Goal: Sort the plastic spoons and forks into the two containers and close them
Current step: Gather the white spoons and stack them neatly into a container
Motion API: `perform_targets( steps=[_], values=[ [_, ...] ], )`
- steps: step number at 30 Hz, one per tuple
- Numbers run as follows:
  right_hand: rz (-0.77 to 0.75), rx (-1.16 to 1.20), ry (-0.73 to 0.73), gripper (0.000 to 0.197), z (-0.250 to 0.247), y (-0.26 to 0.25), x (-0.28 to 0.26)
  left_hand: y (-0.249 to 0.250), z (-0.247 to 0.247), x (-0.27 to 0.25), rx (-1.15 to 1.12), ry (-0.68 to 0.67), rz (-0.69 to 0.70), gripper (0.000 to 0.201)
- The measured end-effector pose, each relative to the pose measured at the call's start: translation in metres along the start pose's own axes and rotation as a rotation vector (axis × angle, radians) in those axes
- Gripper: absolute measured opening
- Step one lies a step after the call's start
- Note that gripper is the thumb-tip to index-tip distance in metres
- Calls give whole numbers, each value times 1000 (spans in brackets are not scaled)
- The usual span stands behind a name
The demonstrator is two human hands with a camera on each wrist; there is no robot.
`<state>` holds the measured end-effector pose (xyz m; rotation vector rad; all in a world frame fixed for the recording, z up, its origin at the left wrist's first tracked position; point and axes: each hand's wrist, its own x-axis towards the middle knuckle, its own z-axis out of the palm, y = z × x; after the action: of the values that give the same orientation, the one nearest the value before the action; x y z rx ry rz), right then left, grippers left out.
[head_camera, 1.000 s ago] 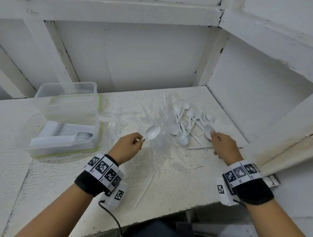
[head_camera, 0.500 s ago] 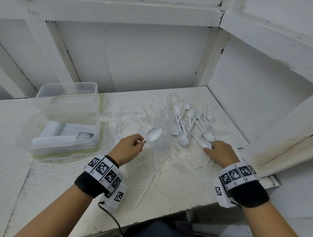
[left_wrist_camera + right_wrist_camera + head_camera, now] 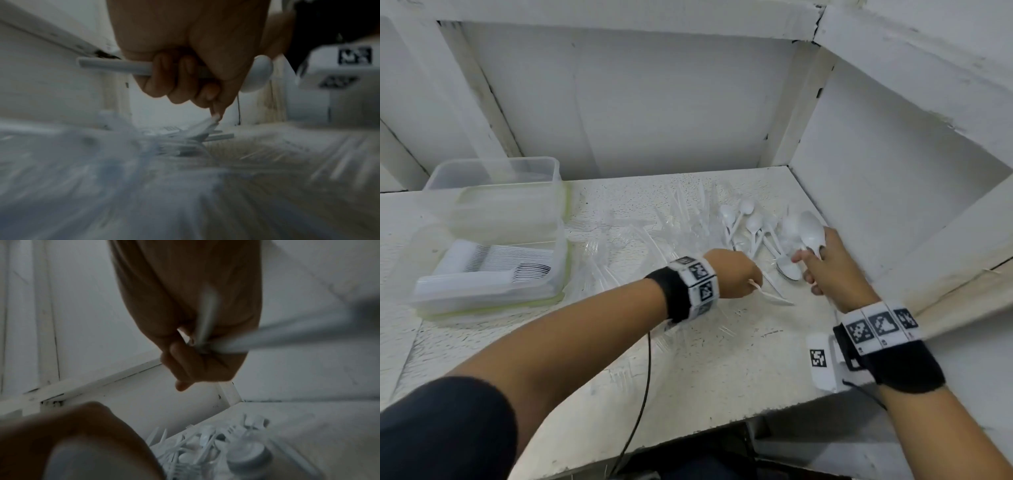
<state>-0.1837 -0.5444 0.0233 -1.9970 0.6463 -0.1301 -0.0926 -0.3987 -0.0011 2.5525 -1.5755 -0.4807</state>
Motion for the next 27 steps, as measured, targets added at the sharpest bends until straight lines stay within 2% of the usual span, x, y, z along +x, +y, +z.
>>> perform_targets(
  steps=[3,6,10,14,17,20,24,27],
  values=[
    [-104,-174,-21,12,-12,-15,19,15,-2,29,215,-18,68,38],
    [-130,-289,13,8,-20,-26,33,27,-3,50,289,-64,55,34],
    [-168,-328,36,21,-18,-31,40,33,1,76,288,-101,10,35],
    [-178,-396,-1,29,-12,-29,46,35,1,80,331,-184,-14,37],
    [-155,-447,-35,34,-10,-26,50,35,0,72,300,-108,-15,34],
    [-134,-487,-61,34,-11,-27,53,32,0,65,291,-42,59,24],
    [-105,-527,-140,32,-12,-30,59,28,-9,49,210,41,141,29],
    [-93,-452,-160,23,-14,-31,63,19,-15,32,186,112,177,32]
  ],
)
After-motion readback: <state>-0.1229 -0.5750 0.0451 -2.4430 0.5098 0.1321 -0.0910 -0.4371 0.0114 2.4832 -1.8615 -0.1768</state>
